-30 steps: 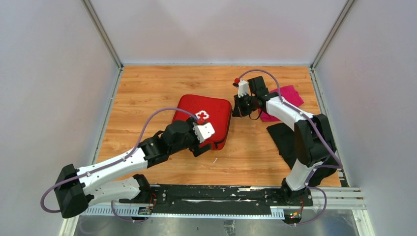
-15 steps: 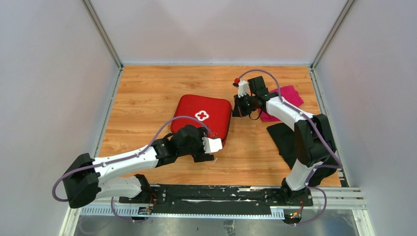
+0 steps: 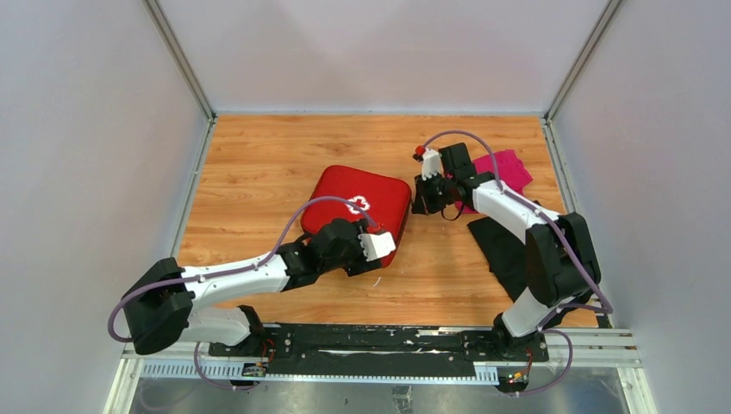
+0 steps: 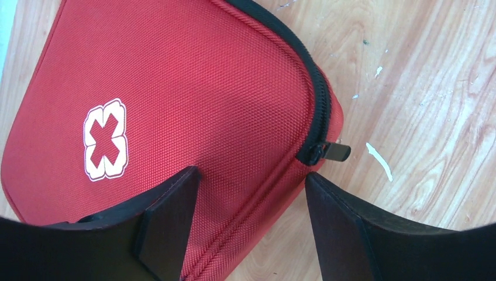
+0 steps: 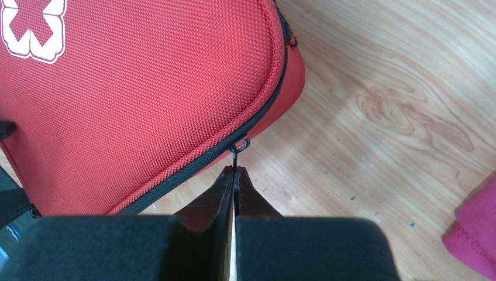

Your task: Organize the medicine kit

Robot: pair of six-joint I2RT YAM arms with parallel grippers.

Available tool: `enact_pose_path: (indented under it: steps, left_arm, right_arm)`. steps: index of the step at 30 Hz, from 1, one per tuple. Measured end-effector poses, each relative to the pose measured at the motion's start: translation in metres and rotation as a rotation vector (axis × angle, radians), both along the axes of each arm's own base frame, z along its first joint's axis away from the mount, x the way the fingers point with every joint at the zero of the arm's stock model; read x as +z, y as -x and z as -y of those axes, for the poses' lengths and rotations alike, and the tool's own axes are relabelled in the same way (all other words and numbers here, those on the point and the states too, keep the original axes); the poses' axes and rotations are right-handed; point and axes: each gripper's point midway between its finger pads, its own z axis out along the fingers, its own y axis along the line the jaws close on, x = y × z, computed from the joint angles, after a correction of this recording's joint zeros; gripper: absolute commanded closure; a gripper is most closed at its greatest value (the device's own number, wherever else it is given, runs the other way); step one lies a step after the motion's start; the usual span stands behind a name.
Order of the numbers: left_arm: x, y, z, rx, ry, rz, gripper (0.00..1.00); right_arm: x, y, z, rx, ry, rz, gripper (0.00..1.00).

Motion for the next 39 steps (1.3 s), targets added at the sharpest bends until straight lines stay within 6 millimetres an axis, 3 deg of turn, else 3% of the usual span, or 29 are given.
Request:
enact_pose_path:
  steps: [8, 19, 30, 39]
  left_arm:
    - [-0.002, -0.004, 0.001, 0.059, 0.034, -0.003, 0.31]
    - [-0.003, -0.009, 0.004, 0.109, 0.064, -0.011, 0.31]
    - [-0.003, -0.013, 0.001, 0.147, 0.084, -0.02, 0.29]
    - [-0.003, -0.014, 0.001, 0.156, 0.097, -0.026, 0.3]
  right_arm:
    - [0.001, 0.024, 0.001, 0.016, 0.02, 0.011, 1.0]
    - [0.002, 0.07, -0.017, 0.082, 0.038, 0.015, 1.0]
    - [-0.007, 0.144, -0.05, 0.165, -0.081, -0.055, 1.0]
    - [-0.005, 0.154, -0.067, 0.13, -0.183, -0.084, 1.0]
